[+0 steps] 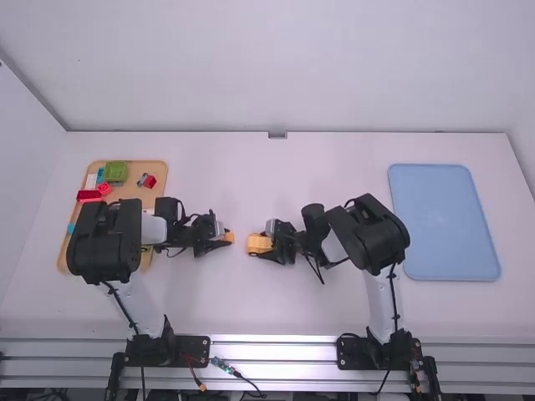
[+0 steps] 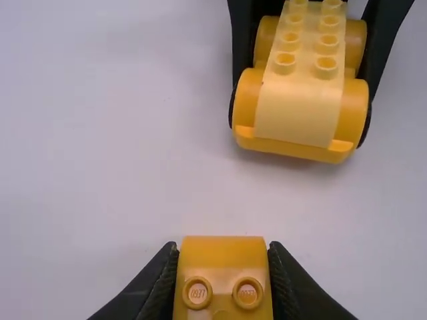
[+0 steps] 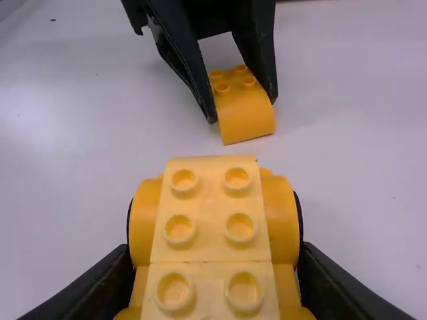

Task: Assemble lego blocks to make yellow taxi

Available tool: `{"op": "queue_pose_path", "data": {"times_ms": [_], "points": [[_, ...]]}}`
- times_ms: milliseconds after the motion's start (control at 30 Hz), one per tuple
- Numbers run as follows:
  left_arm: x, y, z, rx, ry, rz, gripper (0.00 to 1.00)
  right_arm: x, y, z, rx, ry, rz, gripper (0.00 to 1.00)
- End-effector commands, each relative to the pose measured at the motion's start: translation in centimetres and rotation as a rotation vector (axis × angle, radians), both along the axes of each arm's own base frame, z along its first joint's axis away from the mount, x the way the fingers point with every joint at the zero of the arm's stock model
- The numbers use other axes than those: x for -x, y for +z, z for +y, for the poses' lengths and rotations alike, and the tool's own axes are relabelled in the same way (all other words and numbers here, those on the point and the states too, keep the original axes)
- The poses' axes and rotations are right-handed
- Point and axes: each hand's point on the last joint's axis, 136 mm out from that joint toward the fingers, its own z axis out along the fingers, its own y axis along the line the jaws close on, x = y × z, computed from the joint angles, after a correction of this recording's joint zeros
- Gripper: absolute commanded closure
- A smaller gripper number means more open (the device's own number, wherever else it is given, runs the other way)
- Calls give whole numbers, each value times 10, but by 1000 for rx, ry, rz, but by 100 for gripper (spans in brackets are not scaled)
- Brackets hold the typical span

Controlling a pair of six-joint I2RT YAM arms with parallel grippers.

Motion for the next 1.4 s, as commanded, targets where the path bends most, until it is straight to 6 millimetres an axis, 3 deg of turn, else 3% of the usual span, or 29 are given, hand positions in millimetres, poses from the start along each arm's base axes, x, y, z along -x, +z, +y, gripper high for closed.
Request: {"op": "queue_pose_path", "data": {"times_ms": [0,300,400,600,733,867,1133,1367], "points": [[8,-6,0,10,4,36,69,4,-6,-2,2,4,23,54],[5,-4,0,11,5,41,83,3,-5,-2,-2,-3,35,55],[-5,1,1,32,49,91,69,2,-4,-2,-2,-7,36,54],[-28,18,2,95,127,180,66,-1,-5,-5,-2,-17,38,54],[-28,29,-6,139,93,191,69,0,-5,-5,-1,-13,30,53],[-28,36,-12,130,70,198,89,-3,-4,-6,-2,-19,29,54],[-8,64,-33,108,-59,122,92,-11,-15,-8,59,14,43,54],[-2,60,-52,117,-86,106,92,-7,-22,-10,96,71,-2,57]]}}
